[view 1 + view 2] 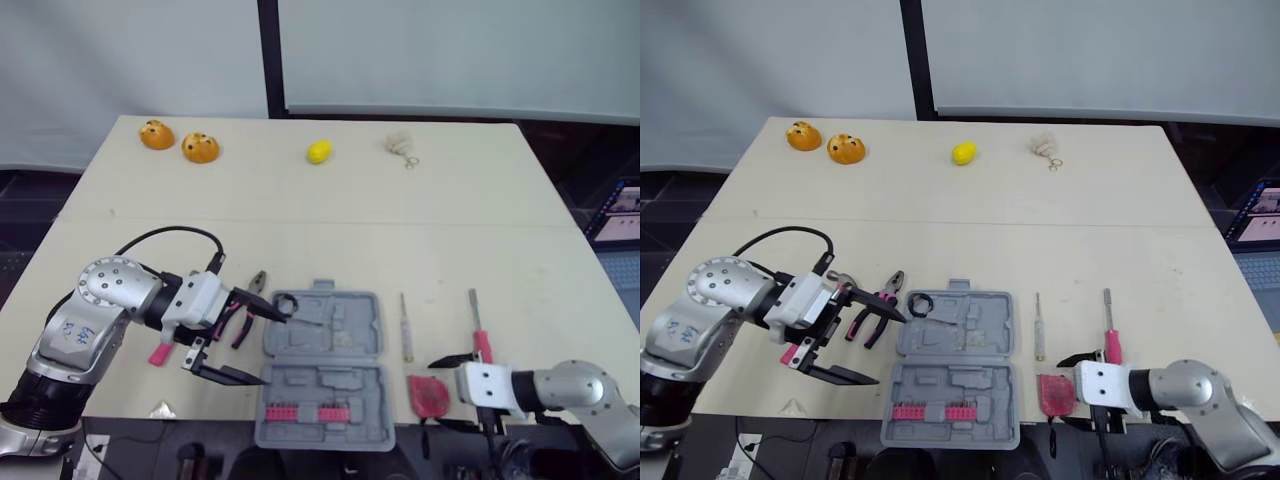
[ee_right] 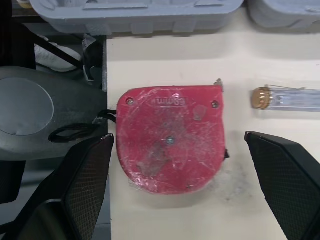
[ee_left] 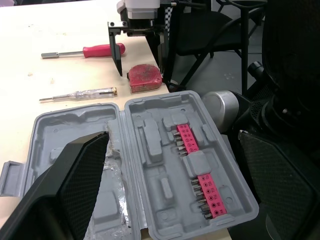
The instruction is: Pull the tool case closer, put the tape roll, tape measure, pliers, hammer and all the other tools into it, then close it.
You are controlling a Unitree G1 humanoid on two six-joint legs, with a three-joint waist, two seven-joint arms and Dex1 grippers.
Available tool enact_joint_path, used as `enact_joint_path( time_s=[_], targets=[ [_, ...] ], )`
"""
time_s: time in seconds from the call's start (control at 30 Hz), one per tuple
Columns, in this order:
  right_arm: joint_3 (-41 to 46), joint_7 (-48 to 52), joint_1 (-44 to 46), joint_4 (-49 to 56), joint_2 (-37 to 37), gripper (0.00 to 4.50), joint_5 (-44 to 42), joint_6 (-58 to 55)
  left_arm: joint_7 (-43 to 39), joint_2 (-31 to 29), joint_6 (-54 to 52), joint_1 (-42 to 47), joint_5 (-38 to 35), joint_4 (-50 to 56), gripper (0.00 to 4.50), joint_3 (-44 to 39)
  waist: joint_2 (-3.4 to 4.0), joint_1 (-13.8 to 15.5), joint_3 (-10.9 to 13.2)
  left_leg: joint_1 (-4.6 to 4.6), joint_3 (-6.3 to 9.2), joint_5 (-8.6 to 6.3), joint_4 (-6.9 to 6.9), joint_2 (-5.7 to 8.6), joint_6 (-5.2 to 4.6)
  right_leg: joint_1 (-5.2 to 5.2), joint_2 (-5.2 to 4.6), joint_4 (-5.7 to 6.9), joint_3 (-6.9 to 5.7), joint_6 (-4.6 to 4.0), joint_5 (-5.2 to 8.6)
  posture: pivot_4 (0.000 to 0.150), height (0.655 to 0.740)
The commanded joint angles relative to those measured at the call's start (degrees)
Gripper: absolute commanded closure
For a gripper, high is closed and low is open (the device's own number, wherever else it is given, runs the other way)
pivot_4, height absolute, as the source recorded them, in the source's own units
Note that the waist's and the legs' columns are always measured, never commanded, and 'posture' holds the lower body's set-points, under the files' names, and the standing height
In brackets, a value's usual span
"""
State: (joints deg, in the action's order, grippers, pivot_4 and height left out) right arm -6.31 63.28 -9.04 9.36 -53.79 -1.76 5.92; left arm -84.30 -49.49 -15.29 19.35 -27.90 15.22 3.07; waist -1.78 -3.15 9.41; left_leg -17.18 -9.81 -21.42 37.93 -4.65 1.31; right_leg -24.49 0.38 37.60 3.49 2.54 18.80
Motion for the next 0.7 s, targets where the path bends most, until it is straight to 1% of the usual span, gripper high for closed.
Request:
enact_joint_path(
  time_s=[0.03, 0.43, 0.47, 0.5, 0.53, 0.57, 0.6, 0.7],
  targets=[
    [-0.2, -0.6, 0.8, 0.1, 0.5, 0.07, 0.1, 0.1, -0.1, 0.0, 0.8, 0.7, -0.6, 0.9, 0.00, -0.4, 0.00, 0.0, 0.0, 0.00, 0.00, 0.00, 0.01, 0.00, 0.00, 0.00, 0.00, 0.01, 0.00, 0.00, 0.00, 0.150, 0.7400],
    [-2.1, -0.9, 2.1, -1.8, 1.9, 0.07, 1.1, -0.8, -0.2, -0.1, 1.5, 1.2, -0.2, 0.0, 0.00, -0.1, 0.00, 0.0, 0.0, 0.00, -0.01, 0.00, 0.03, 0.00, 0.00, -0.01, 0.01, 0.05, 0.00, -0.01, 0.01, 0.150, 0.7400],
    [-2.1, -0.9, 2.2, -1.8, 2.1, 0.58, 1.0, -1.0, -0.3, -0.2, 1.6, 1.2, -0.1, -0.2, 0.00, -0.2, 0.00, 0.0, 0.0, 0.01, -0.02, 0.00, 0.03, 0.00, 0.00, -0.02, 0.01, 0.06, 0.00, -0.01, 0.01, 0.150, 0.7400],
    [-2.1, -0.8, 2.3, -1.6, 2.2, 0.92, 0.8, -1.1, -0.4, -0.2, 1.8, 1.2, 0.0, -0.4, 0.00, -0.2, 0.00, -0.1, 0.0, 0.01, -0.02, 0.00, 0.03, 0.00, 0.00, -0.01, 0.01, 0.06, 0.00, -0.02, 0.01, 0.150, 0.7400],
    [-2.0, -0.8, 2.2, -1.3, 2.2, 1.36, 0.6, -1.2, -0.5, -0.2, 2.0, 1.3, 0.1, -0.7, 0.00, -0.2, 0.00, -0.1, 0.0, 0.01, -0.03, 0.00, 0.03, 0.00, 0.01, -0.01, 0.01, 0.07, 0.00, -0.01, 0.01, 0.150, 0.7400],
    [-1.6, -1.0, 2.1, -0.6, 2.1, 1.59, 0.5, -1.5, -0.5, -0.2, 2.2, 1.3, 0.2, -1.0, 0.00, -0.1, 0.00, -0.1, 0.0, 0.02, -0.04, 0.00, 0.04, 0.00, 0.00, -0.01, 0.01, 0.08, 0.01, -0.01, 0.01, 0.150, 0.7400],
    [-1.2, -1.0, 2.0, 0.1, 1.9, 1.59, 0.3, -1.7, -0.4, 0.0, 2.4, 1.4, 0.5, -1.4, 0.00, 0.0, 0.00, -0.1, 0.0, 0.02, -0.04, 0.00, 0.05, 0.00, 0.00, -0.01, 0.01, 0.09, 0.02, -0.01, 0.01, 0.150, 0.7400],
    [1.7, -0.5, 0.6, 6.2, 0.4, 1.59, -2.4, -5.9, 0.0, 0.5, 3.3, 1.8, 1.3, -3.1, 0.00, 0.1, 0.06, 0.0, 0.0, 0.02, -0.04, 0.00, 0.06, 0.00, 0.00, -0.04, 0.01, 0.13, 0.01, -0.02, 0.01, 0.150, 0.7400]
  ],
)
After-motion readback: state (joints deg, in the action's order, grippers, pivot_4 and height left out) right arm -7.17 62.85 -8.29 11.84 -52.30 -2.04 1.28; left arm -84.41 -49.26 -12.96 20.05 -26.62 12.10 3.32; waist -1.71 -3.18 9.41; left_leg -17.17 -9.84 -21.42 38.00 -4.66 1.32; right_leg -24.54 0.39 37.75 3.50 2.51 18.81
